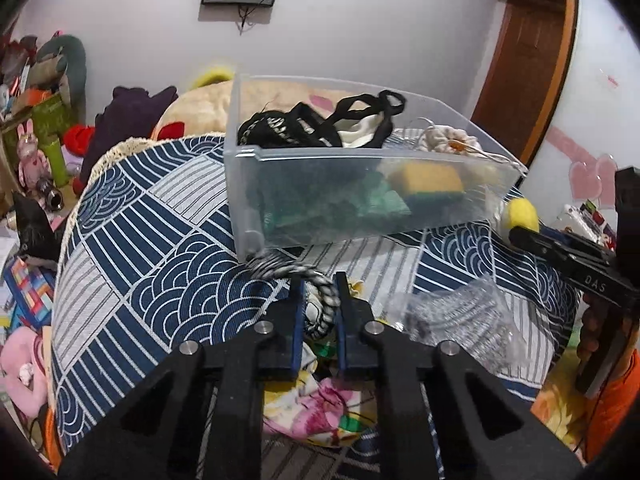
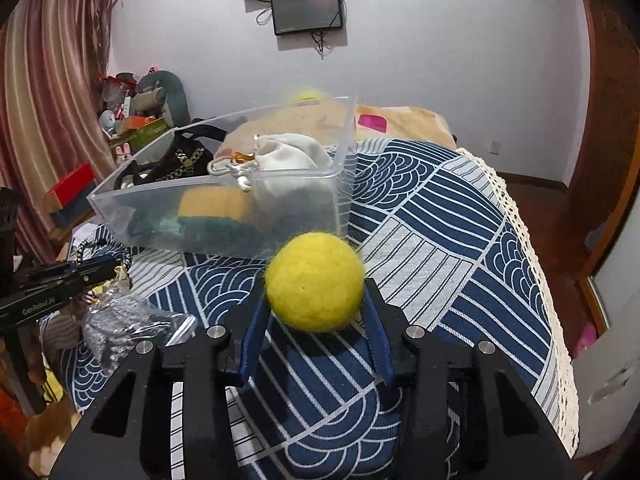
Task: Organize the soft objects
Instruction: 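Grasp the yellow felt ball with the right tool while the left tool grasps the black beaded bracelet, then drop the ball into the clear box with the right tool while the left tool drops the bracelet in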
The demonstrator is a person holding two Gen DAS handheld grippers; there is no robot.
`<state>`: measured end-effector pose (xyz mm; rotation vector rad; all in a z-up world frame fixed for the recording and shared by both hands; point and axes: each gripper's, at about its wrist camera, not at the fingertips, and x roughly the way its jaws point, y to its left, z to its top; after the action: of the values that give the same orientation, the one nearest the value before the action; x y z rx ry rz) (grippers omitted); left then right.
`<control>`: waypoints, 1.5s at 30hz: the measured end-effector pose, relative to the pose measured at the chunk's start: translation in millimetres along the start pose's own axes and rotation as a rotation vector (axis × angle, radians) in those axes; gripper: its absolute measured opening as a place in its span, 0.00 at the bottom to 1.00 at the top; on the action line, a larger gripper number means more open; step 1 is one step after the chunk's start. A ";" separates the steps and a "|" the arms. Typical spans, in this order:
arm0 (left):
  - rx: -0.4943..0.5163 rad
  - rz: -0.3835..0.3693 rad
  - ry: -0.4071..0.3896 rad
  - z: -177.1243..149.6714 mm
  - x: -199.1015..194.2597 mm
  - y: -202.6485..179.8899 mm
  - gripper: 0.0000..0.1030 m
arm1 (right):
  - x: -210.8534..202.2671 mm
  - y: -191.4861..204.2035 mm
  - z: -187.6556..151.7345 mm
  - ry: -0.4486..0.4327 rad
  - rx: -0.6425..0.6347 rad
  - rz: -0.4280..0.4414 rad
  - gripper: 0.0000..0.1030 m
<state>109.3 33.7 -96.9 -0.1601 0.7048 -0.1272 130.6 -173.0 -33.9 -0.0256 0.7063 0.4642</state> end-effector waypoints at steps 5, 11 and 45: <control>0.027 -0.008 -0.014 -0.3 -13.7 -7.3 0.10 | -4.0 3.4 0.5 -0.013 -0.012 0.012 0.41; 0.057 -0.013 -0.053 9.5 -32.3 -12.1 0.08 | -9.9 6.3 2.5 -0.034 -0.027 0.027 0.41; 0.120 -0.134 -0.096 117.9 -5.5 -25.7 0.08 | -2.7 53.3 81.4 -0.165 -0.117 0.136 0.41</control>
<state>180.5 21.6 -0.1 -0.0976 0.5891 -0.2874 156.9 -111.8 37.0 -0.0492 0.5196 0.6309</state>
